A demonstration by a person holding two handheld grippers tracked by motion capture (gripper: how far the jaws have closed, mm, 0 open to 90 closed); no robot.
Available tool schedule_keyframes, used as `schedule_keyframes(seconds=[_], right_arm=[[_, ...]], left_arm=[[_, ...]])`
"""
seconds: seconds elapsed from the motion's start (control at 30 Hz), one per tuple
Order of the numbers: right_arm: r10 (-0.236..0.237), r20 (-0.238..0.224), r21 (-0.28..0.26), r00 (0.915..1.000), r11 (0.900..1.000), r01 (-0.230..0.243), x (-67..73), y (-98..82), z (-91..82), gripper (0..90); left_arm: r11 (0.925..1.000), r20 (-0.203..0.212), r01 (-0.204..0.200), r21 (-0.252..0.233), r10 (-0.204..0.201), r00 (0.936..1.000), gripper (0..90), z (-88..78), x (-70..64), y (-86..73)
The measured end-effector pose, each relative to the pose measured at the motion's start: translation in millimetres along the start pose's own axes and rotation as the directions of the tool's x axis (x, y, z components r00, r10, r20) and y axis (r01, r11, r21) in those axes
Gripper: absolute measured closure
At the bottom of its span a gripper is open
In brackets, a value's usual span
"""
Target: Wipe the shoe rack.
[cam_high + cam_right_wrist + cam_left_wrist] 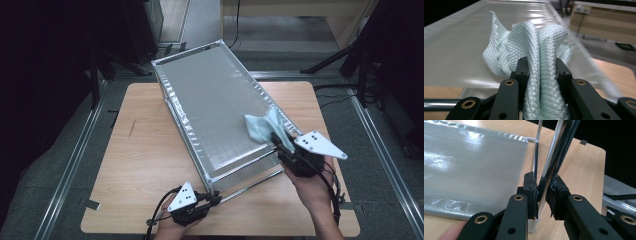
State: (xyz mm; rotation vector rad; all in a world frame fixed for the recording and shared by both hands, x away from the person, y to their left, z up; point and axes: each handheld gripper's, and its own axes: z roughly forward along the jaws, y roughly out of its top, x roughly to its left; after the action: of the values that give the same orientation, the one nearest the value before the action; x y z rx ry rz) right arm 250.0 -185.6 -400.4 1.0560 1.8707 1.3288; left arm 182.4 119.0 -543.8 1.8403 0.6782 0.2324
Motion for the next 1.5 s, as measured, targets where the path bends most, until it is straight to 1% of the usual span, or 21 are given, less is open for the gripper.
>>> schedule_keyframes(seconds=[0.1, 0.17, 0.2, 0.27, 0.4, 0.5, 0.57, 0.63, 0.73, 0.8, 0.83, 0.87, 0.93, 1.0, 1.07, 1.13, 1.2, 1.27, 1.37, 1.4, 1.5], right_arm=[[-0.046, -0.052, 0.005, 0.9976, 0.999, 0.047, 21.9, 0.8, 1.5, 72.8], [-0.048, -0.110, 0.012, 0.9927, 0.999, 0.050, 40.0, 2.0, 2.4, 74.1], [-0.050, -0.128, 0.011, 0.9905, 0.999, 0.052, 48.1, 2.2, 3.3, 73.6], [-0.048, -0.148, 0.010, 0.9879, 0.999, 0.050, 64.2, 2.1, 5.3, 72.8], [-0.063, -0.176, -0.003, 0.9823, 0.998, 0.064, 88.8, 0.6, 6.9, 73.1], [-0.094, -0.201, -0.022, 0.9752, 0.996, 0.091, 104.2, -1.7, 5.6, 73.2], [-0.129, -0.195, -0.032, 0.9723, 0.992, 0.126, 109.5, -2.5, 4.9, 73.4], [-0.135, -0.200, -0.031, 0.9705, 0.991, 0.132, 106.1, -2.1, 5.2, 73.9], [-0.107, -0.176, -0.020, 0.9786, 0.994, 0.105, 90.3, -1.4, 5.8, 73.9], [-0.095, -0.137, -0.014, 0.9860, 0.995, 0.094, 76.0, -1.1, 4.5, 73.8], [-0.086, -0.107, -0.011, 0.9905, 0.996, 0.085, 65.8, -1.0, 3.2, 73.9], [-0.077, -0.092, -0.009, 0.9927, 0.997, 0.077, 59.0, -0.8, 2.3, 74.1], [-0.056, -0.050, -0.004, 0.9972, 0.998, 0.056, 37.6, -0.1, -1.2, 74.5], [-0.029, -0.034, -0.011, 0.9990, 1.000, 0.029, 20.4, 0.2, -4.8, 76.6], [0.004, 0.001, -0.010, 1.0000, 1.000, -0.004, 1.6, -0.3, -8.4, 77.8], [0.029, 0.023, -0.012, 0.9993, 1.000, -0.028, -9.1, -1.5, -10.7, 77.9], [0.035, 0.027, -0.015, 0.9990, 0.999, -0.035, -10.4, -2.1, -11.4, 77.7], [0.023, 0.035, -0.013, 0.9991, 1.000, -0.022, -4.3, -2.1, -10.5, 77.4], [0.008, -0.017, -0.008, 0.9998, 1.000, -0.008, 10.3, -1.8, -7.9, 76.7], [0.001, -0.026, -0.009, 0.9996, 1.000, -0.001, 15.0, -1.9, -7.1, 76.5], [-0.020, -0.085, -0.007, 0.9962, 1.000, 0.020, 37.4, -1.7, -4.4, 76.1]], left_arm=[[1.0000, -0.007, 0.002, 0.000, -0.002, 1.0000, 78.2, -0.1, -1.0, 0.0], [1.0000, -0.011, 0.001, 0.000, -0.001, 0.9999, 78.1, -0.1, -1.4, 0.0], [1.0000, -0.013, -0.001, 0.001, 0.001, 0.9999, 78.1, -0.2, -1.6, 0.1], [1.0000, -0.016, 0.001, 0.001, -0.001, 0.9999, 78.2, -0.3, -2.0, 0.0], [0.9999, -0.023, 0.013, -0.009, -0.013, 0.9996, 78.3, 0.0, -3.1, -1.0], [0.9997, -0.025, 0.021, -0.010, -0.022, 0.9995, 78.2, -0.1, -3.7, -1.1], [0.9997, -0.027, 0.023, -0.010, -0.023, 0.9994, 78.2, -0.8, -4.0, -1.6], [0.9997, -0.029, 0.022, -0.008, -0.022, 0.9993, 78.2, -1.9, -4.3, -2.1], [0.9997, -0.030, 0.023, -0.008, -0.024, 0.9993, 78.2, -3.8, -4.2, -3.0], [0.9997, -0.024, 0.023, -0.006, -0.023, 0.9994, 78.2, -5.0, -3.6, -3.4], [0.9997, -0.020, 0.025, -0.006, -0.025, 0.9995, 78.2, -5.1, -3.2, -3.5], [0.9997, -0.014, 0.025, -0.005, -0.026, 0.9996, 78.1, -5.5, -2.7, -3.5], [0.9998, -0.010, 0.022, -0.003, -0.022, 0.9997, 78.2, -6.4, -2.0, -3.6], [0.9998, -0.008, 0.021, 0.000, -0.021, 0.9997, 78.2, -7.0, -1.8, -3.7], [0.9998, -0.011, 0.020, -0.001, -0.020, 0.9997, 78.1, -7.1, -2.0, -3.7], [0.9998, -0.013, 0.021, -0.002, -0.021, 0.9997, 78.1, -6.8, -2.4, -3.8], [0.9997, -0.015, 0.022, -0.004, -0.022, 0.9996, 78.1, -6.7, -2.8, -3.9], [0.9997, -0.013, 0.024, -0.003, -0.024, 0.9996, 78.0, -6.7, -2.6, -3.8], [0.9998, -0.013, 0.020, -0.001, -0.020, 0.9997, 78.2, -6.8, -2.6, -3.6], [0.9998, -0.012, 0.022, -0.002, -0.022, 0.9997, 78.1, -6.7, -2.4, -3.7], [0.9997, -0.015, 0.022, -0.002, -0.022, 0.9996, 78.2, -6.6, -2.8, -3.6]])
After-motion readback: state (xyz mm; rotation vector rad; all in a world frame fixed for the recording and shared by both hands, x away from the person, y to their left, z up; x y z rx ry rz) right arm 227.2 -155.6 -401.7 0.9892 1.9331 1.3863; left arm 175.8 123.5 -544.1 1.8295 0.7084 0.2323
